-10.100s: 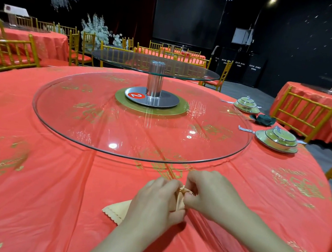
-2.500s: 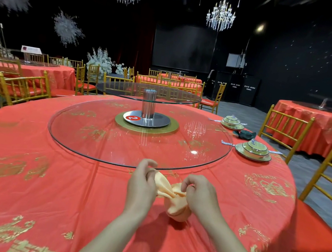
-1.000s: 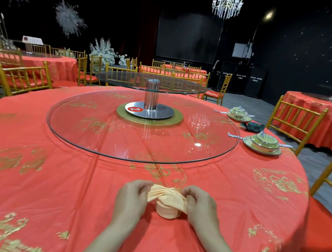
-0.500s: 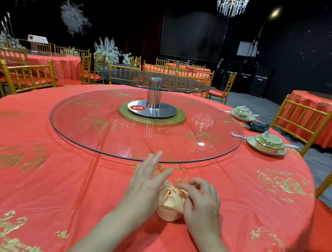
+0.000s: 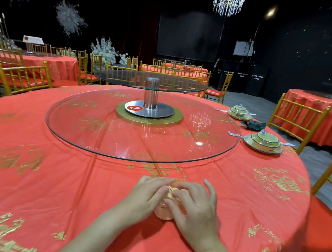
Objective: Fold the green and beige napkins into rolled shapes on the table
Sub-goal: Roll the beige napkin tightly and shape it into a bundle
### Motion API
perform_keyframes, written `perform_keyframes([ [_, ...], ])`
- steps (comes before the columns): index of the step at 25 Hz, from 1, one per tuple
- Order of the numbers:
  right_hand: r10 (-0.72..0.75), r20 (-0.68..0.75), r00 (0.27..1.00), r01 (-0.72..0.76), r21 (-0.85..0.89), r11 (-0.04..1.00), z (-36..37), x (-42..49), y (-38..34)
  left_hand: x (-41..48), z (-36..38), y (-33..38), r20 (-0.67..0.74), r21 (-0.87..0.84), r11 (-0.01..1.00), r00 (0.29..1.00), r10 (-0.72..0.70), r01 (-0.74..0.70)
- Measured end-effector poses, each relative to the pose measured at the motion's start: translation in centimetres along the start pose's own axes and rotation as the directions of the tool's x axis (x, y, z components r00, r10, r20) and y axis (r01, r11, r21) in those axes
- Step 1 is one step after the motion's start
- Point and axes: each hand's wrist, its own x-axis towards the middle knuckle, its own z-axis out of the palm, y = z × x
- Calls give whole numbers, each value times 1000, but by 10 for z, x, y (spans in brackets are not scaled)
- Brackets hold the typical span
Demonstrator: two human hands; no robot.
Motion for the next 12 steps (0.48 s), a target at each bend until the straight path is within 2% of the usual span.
perform_keyframes([
  [4, -244, 82, 966, 241, 44, 970, -9, -7, 14, -1, 5, -14, 45, -23, 997, 996, -78, 79],
  [6, -308, 126, 943, 305, 43, 951, -13, -10, 20, 0, 6, -18, 72, 4, 995, 992, -102, 102],
  [8, -312, 190, 931, 308, 49, 950, -15, -13, 21, 0, 6, -16, 106, 12, 993, 988, -115, 115],
  [10, -283, 279, 918, 275, 66, 959, -18, -16, 18, 1, 4, -11, 147, -51, 990, 981, -126, 135],
  [12, -244, 359, 901, 224, 97, 970, -20, -18, 19, 3, 2, -2, 160, -44, 974, 964, -212, 222],
])
